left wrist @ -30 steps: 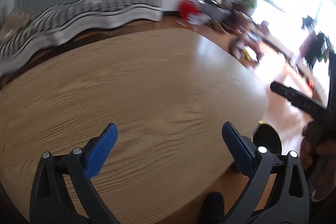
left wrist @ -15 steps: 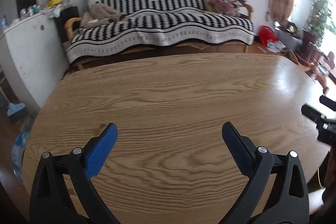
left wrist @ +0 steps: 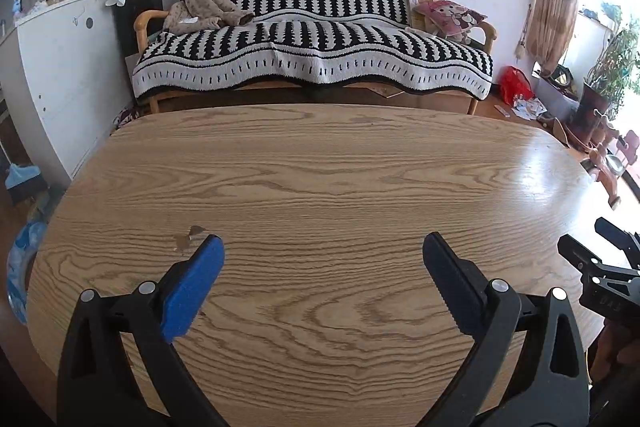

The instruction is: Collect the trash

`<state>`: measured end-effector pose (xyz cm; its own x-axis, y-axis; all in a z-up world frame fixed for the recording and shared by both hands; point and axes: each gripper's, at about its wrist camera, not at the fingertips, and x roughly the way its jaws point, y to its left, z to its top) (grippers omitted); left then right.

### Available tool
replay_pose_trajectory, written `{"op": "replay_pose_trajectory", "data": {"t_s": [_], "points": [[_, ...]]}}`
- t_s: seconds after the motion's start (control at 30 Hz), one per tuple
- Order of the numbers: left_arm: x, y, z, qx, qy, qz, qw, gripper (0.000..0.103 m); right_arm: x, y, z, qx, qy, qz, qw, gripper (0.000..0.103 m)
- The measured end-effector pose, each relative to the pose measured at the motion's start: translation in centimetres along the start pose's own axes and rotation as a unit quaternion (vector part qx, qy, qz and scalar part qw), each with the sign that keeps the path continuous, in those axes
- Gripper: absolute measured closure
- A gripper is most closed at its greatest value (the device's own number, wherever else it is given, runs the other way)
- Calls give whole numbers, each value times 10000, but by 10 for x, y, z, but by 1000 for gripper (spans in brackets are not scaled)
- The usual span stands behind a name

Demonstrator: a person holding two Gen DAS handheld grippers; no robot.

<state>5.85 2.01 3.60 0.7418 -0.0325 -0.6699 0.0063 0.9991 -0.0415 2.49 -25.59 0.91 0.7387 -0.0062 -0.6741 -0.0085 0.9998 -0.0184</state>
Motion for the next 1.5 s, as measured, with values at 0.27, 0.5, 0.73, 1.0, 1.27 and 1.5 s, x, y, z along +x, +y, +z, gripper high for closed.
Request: {"op": "replay_pose_trajectory", "data": {"t_s": [0.27,0.5,0.73,1.0,1.27,1.5], "points": [[2,-5,-3,-23,59,16,10000,7,-7,-6,0,65,-33,-9,10000,12],[3,-7,-5,-51,84,10,10000,7,-14,-15,-2,131,-44,-35,9999,12],[3,-7,-5,-36,99,9,9999,7,-16,-16,-1,136,-53,-40,9999,12],[2,-7,-5,-44,104,10,9999,7,-13,-12,1,119,-41,-48,9999,12],[2,-8,-5,-52,106,11,9999,7,-13,-11,0,112,-52,-47,9999,12],[2,-7,-5,-49,109,10,9999,7,-13,-11,-1,106,-62,-45,9999,12]]}}
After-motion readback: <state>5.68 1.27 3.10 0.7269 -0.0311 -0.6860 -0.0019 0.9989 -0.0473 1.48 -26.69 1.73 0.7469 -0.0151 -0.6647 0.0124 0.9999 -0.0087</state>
